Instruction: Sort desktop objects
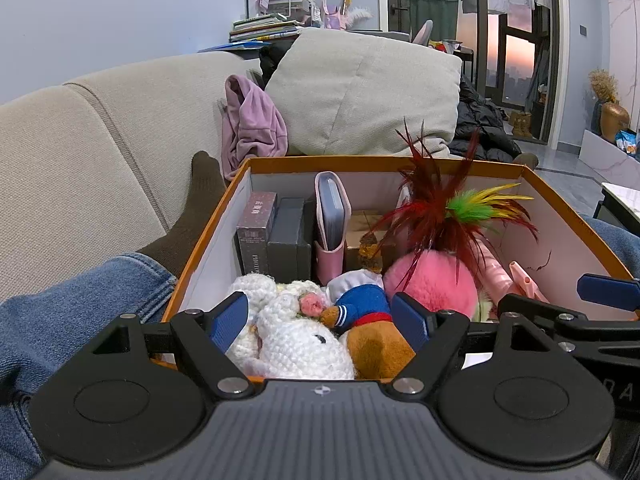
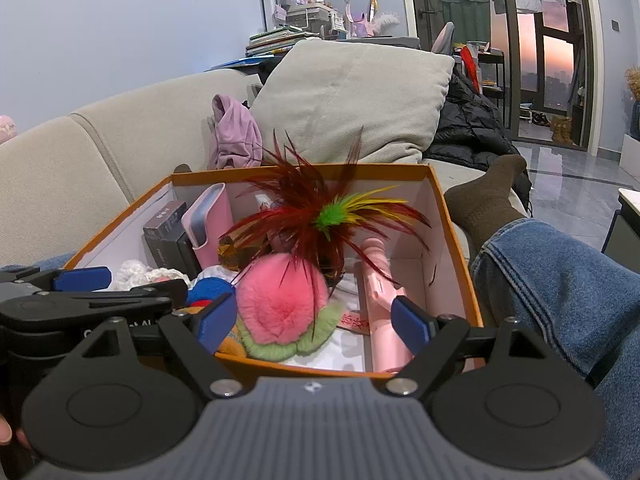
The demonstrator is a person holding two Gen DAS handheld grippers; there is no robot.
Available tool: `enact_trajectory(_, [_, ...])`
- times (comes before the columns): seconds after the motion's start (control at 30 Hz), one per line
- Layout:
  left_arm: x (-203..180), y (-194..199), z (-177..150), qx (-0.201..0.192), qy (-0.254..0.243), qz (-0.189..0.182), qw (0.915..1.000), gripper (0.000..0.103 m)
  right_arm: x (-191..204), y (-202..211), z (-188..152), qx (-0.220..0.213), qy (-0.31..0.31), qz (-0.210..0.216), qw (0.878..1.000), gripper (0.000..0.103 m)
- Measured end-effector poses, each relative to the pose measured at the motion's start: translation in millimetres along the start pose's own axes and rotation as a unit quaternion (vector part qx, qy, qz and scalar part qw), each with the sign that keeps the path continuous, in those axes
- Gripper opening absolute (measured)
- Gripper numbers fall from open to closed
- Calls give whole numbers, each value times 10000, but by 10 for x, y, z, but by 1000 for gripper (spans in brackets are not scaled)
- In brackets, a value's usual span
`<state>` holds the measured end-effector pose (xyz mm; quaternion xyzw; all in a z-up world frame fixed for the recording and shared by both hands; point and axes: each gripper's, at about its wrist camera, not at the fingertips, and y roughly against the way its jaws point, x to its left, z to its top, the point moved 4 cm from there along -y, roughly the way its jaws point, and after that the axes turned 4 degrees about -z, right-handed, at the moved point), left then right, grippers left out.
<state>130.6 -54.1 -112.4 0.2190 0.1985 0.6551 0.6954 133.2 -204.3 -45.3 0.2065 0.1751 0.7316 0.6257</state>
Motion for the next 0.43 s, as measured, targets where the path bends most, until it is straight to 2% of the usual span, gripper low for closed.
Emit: enact_trajectory(0.43, [21, 0, -20, -15, 6, 1, 10000, 93, -3, 10, -18, -8, -22, -42, 10000, 86])
